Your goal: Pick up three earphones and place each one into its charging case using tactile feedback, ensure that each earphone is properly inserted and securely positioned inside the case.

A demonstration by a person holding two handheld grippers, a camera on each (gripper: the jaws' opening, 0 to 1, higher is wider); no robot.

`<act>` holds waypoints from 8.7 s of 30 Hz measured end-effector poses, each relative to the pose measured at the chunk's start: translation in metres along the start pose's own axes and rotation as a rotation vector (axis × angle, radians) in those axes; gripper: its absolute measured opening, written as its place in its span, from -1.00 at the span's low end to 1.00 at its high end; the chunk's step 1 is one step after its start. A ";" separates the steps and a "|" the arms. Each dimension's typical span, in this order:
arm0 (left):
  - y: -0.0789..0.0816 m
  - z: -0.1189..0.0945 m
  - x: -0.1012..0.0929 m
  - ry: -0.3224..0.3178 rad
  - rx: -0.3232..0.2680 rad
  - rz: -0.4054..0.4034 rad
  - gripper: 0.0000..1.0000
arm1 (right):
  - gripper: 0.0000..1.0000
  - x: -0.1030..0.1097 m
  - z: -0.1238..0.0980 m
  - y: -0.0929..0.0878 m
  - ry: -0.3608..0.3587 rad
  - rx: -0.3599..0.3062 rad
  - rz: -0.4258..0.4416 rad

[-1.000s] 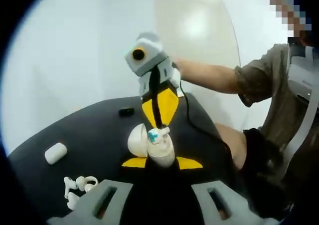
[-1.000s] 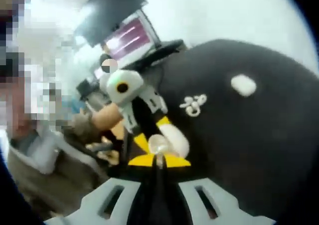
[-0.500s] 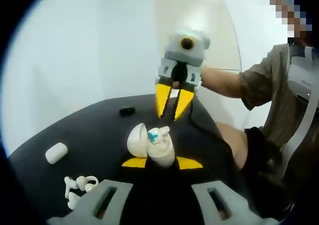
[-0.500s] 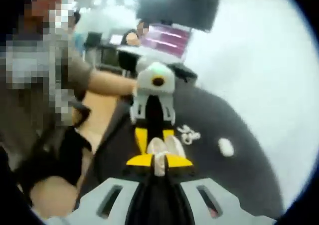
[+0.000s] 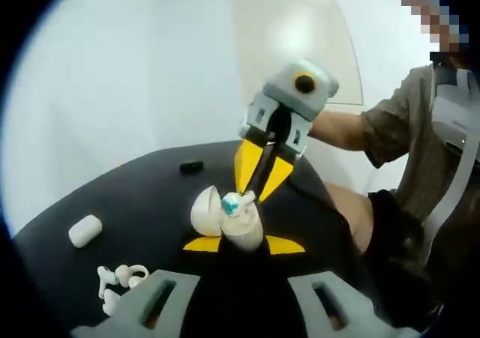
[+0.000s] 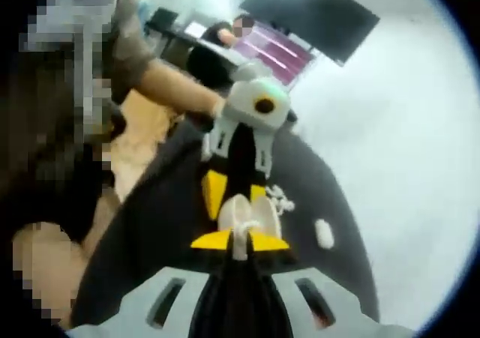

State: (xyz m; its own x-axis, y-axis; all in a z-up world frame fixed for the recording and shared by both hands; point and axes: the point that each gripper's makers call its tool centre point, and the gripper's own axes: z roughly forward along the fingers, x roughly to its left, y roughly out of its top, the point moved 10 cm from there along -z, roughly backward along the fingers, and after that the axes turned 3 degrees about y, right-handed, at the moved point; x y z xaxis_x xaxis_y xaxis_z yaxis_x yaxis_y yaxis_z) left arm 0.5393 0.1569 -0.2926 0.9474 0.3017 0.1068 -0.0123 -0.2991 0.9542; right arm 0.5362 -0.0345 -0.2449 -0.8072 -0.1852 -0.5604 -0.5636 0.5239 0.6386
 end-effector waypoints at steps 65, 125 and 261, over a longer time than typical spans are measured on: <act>0.001 0.001 -0.003 -0.003 0.001 0.051 -0.68 | -0.87 -0.045 0.003 -0.035 0.472 -0.244 0.887; 0.001 0.001 -0.004 0.000 0.001 0.052 -0.69 | -0.76 -0.017 -0.015 0.026 -0.148 0.082 0.481; 0.001 0.003 -0.005 -0.004 0.018 -0.024 -0.66 | -0.41 -0.005 -0.016 -0.037 0.035 -0.273 0.765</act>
State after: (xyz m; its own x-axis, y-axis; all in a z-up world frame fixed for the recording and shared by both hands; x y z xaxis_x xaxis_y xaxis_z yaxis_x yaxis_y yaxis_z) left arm 0.5359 0.1525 -0.2929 0.9487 0.3052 0.0825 0.0165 -0.3083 0.9512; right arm 0.5579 -0.0662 -0.2575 -0.9888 0.1139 0.0969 0.1268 0.2957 0.9468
